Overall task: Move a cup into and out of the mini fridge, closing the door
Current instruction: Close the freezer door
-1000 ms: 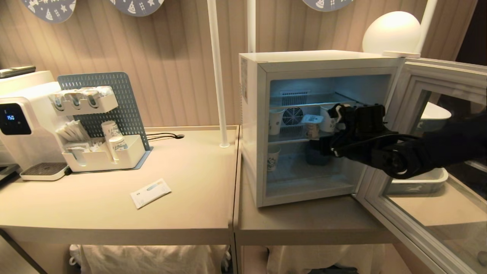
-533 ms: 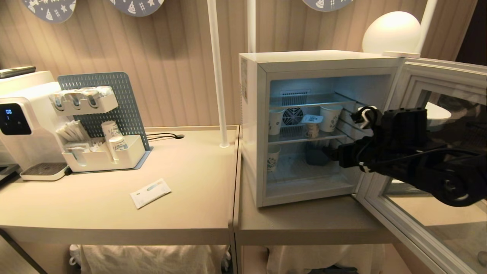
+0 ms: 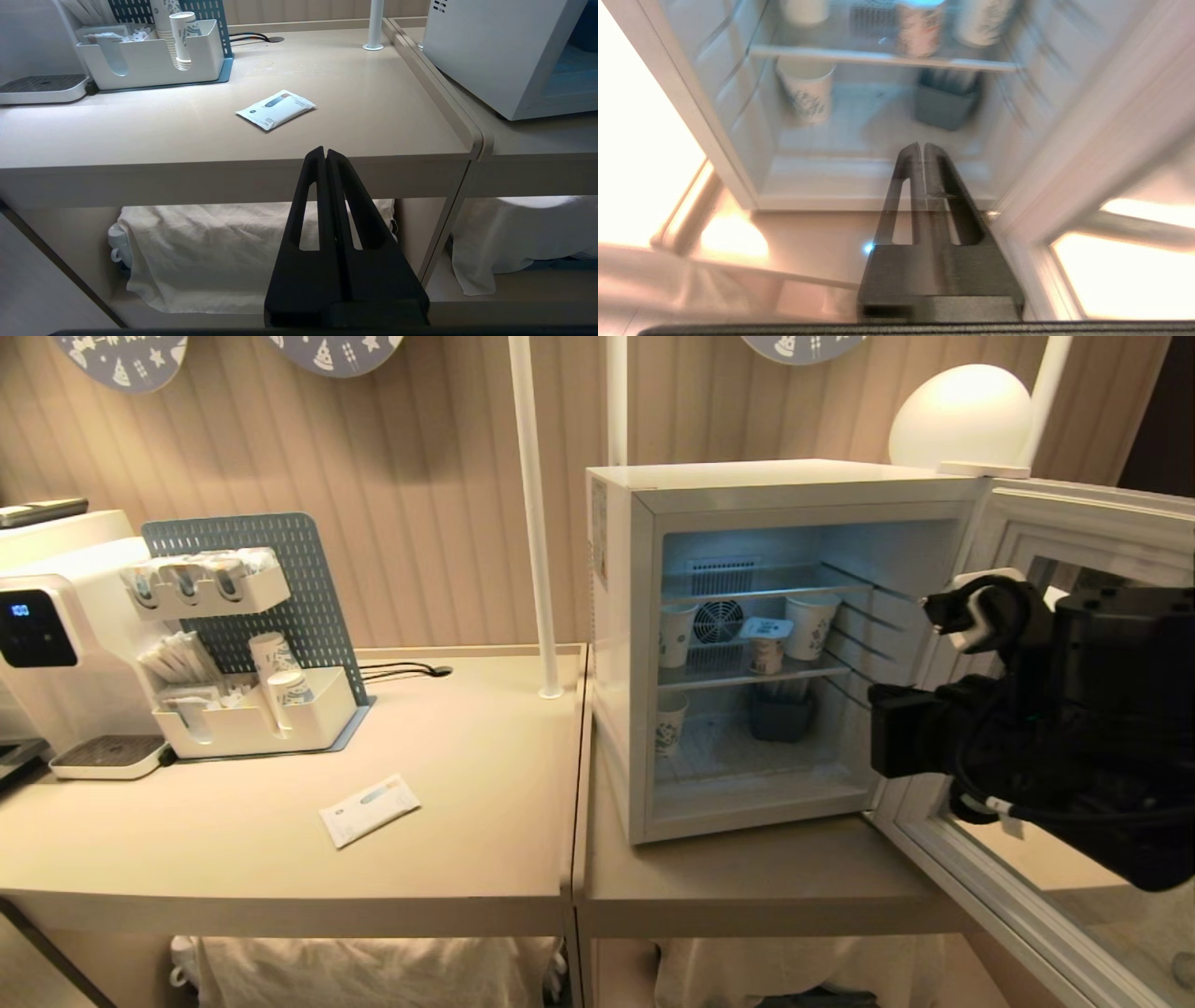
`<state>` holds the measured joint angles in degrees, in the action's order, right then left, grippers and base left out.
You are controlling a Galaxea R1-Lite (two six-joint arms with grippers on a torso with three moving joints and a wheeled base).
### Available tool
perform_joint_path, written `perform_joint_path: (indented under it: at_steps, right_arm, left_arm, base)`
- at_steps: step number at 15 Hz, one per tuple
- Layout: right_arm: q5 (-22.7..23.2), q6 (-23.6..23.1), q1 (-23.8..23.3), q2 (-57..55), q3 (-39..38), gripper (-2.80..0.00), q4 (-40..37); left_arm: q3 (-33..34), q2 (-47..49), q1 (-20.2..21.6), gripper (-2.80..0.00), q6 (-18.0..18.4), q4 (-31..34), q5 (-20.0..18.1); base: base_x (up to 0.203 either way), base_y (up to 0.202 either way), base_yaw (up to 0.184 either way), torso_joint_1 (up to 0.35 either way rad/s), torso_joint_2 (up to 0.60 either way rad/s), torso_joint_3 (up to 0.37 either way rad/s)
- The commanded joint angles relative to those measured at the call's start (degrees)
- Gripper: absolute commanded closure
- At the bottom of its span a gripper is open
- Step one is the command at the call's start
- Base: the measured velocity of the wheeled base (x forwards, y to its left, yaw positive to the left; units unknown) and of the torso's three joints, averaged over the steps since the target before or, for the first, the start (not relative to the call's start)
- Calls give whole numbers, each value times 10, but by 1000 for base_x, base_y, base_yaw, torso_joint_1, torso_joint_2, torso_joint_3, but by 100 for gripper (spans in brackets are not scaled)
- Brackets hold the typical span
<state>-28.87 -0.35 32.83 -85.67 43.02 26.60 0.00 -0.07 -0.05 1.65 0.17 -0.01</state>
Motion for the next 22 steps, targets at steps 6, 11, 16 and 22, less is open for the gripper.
perform_joint_path:
  at_steps: [6,11,16,22]
  right_arm:
    - [160,-13,29,320,-61,0,-103]
    - [187,-39,-54,530,-63,0,-257]
    - [128,-81,-233,619,-57,0,-302]
    - [131,-10,-267,691,-88,0,-256]
  left_arm:
    - [1,1,0,0,0,0,0]
    - [1,1,0,0,0,0,0]
    - [1,1,0,0,-1,0,0]
    - [1,1,0,0,0,0,0]
  base:
    - [0,0,0,0,0,0]
    - [0,0,0,0,0,0]
    - [0,0,0,0,0,0]
    - [0,0,0,0,0,0]
